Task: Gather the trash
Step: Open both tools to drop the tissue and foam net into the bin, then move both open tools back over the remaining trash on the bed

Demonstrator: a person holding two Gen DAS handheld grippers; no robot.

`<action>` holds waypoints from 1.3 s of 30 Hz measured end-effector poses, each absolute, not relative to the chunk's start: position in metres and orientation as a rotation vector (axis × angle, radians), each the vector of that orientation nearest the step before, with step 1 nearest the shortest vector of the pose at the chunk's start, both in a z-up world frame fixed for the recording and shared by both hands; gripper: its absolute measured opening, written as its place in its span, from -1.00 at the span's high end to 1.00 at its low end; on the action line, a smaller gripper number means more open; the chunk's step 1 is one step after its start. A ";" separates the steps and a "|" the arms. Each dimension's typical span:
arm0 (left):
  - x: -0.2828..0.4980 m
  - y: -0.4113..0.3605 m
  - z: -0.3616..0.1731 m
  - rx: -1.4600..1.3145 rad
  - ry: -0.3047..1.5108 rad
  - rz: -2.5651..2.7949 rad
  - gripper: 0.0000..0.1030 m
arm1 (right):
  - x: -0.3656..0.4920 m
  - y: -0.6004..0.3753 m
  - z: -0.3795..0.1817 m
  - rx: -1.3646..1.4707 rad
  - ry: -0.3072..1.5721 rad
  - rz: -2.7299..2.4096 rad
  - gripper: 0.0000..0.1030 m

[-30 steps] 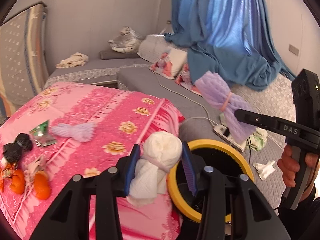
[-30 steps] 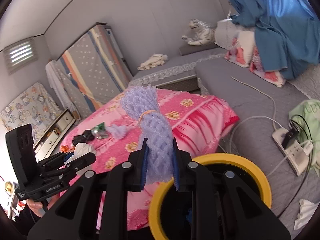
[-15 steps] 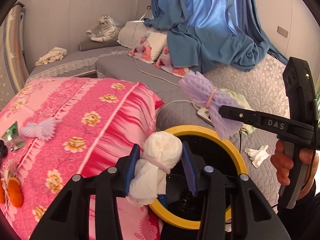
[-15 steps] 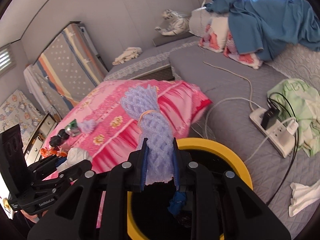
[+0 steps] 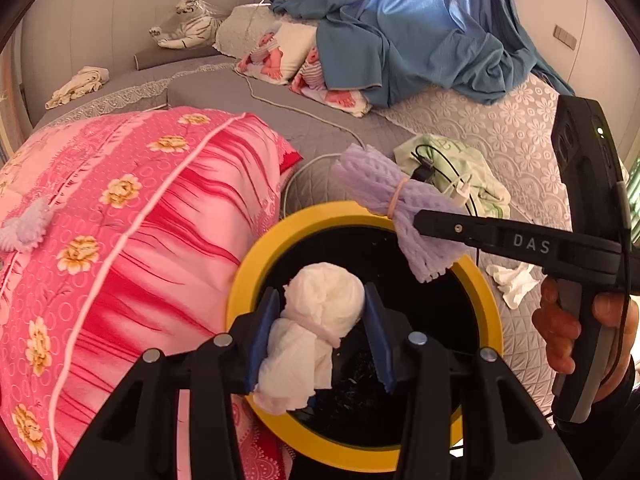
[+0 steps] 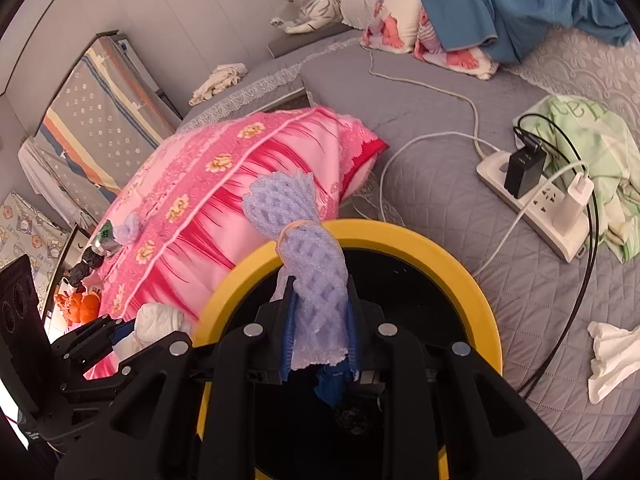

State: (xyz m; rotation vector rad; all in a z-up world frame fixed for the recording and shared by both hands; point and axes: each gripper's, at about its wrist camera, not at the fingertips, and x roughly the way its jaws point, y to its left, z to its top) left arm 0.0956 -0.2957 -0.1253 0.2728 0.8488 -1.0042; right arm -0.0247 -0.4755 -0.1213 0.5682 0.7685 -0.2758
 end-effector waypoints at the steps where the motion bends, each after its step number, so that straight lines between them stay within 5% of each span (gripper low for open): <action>1: 0.095 -0.297 -0.127 0.274 0.853 -1.009 0.23 | -0.025 -0.477 -0.124 0.572 0.771 -0.282 0.60; 6: 0.095 -0.296 -0.128 0.269 0.856 -1.024 0.18 | -0.028 -0.484 -0.131 0.598 0.778 -0.303 0.58; 10: 0.098 -0.290 -0.127 0.246 0.858 -1.021 -0.08 | -0.031 -0.493 -0.132 0.624 0.772 -0.334 0.03; 12: 0.100 -0.286 -0.125 0.230 0.858 -1.020 -0.34 | -0.032 -0.495 -0.132 0.629 0.772 -0.340 0.03; 23: 0.117 -0.239 -0.098 0.170 0.755 -0.917 -0.64 | -0.023 -0.485 -0.118 0.604 0.750 -0.329 0.01; 27: 0.131 -0.206 -0.082 0.132 0.698 -0.838 -0.80 | -0.013 -0.475 -0.101 0.580 0.708 -0.323 -0.23; 39: 0.172 -0.056 -0.040 0.021 0.557 -0.501 -0.84 | 0.061 -0.390 -0.044 0.426 0.617 -0.128 -0.52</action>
